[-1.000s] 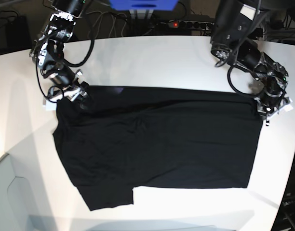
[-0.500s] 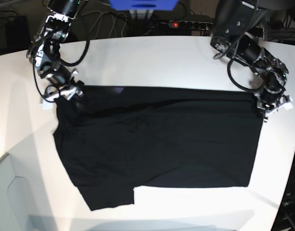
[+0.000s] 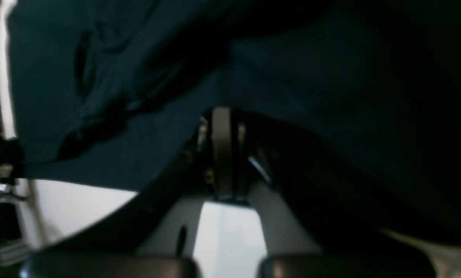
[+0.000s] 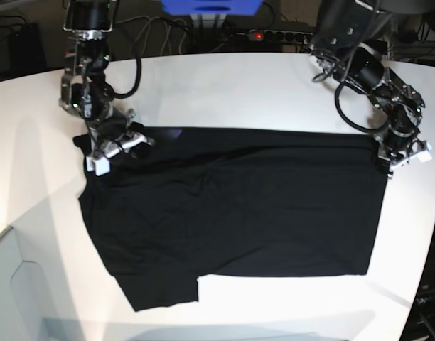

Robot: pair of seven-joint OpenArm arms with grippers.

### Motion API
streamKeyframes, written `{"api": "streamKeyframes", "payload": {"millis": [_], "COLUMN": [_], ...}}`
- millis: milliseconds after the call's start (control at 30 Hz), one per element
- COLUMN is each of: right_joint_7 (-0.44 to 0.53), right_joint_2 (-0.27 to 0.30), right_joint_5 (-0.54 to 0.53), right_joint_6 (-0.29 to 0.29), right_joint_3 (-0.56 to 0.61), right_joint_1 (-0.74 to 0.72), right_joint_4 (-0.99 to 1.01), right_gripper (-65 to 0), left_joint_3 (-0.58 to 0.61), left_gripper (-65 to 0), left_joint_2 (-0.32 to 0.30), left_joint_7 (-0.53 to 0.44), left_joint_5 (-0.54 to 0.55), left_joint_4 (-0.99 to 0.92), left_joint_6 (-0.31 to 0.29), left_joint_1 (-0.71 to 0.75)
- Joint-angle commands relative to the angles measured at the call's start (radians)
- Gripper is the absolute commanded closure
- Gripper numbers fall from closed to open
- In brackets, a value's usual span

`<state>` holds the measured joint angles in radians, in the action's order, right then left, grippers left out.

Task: Fold the T-shirt properly
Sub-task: 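Move the right gripper back to the shirt's shoulder corner, then pull the shirt edge toward the robot with both grippers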

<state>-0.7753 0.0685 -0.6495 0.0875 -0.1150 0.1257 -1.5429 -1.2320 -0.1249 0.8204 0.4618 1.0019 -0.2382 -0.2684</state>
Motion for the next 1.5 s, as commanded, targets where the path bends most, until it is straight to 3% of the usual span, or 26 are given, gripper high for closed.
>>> {"api": "streamKeyframes", "payload": {"millis": [0,200,600,833,1267,1467], "right_joint_7": [0.003,0.015,0.017,0.018,0.018,0.121], "right_joint_2": [0.003,-0.003,0.032,0.050,0.050,0.044], "right_joint_5": [0.032,0.153,0.156,0.159,0.159,0.158], "right_joint_6": [-0.013,-0.013,-0.012,-0.013,-0.012,-0.012], "right_joint_3": [0.007,0.013,0.010,0.007,-0.101,-0.093], "right_joint_1": [-0.007,0.012,0.119,0.191,0.329,0.426], "right_joint_4": [-0.011,-0.009,-0.012,-0.012,-0.012,-0.014], "right_gripper": [0.0,0.0,0.0,0.0,0.0,0.0], "left_joint_3": [0.002,0.002,0.005,0.057,0.062,0.062], "left_gripper": [0.0,0.0,0.0,0.0,0.0,0.0], "left_joint_2": [-0.006,-0.009,0.028,0.021,0.023,0.023], "left_joint_7": [0.047,0.047,0.058,0.057,0.053,0.057], "left_joint_5": [-0.079,-0.079,-0.077,-0.076,-0.076,-0.076], "left_joint_4": [-0.004,0.001,0.191,0.196,0.196,0.196], "left_joint_6": [0.040,0.033,0.032,0.033,0.032,0.032], "left_joint_1": [0.024,0.064,0.169,0.211,0.242,0.246]}}
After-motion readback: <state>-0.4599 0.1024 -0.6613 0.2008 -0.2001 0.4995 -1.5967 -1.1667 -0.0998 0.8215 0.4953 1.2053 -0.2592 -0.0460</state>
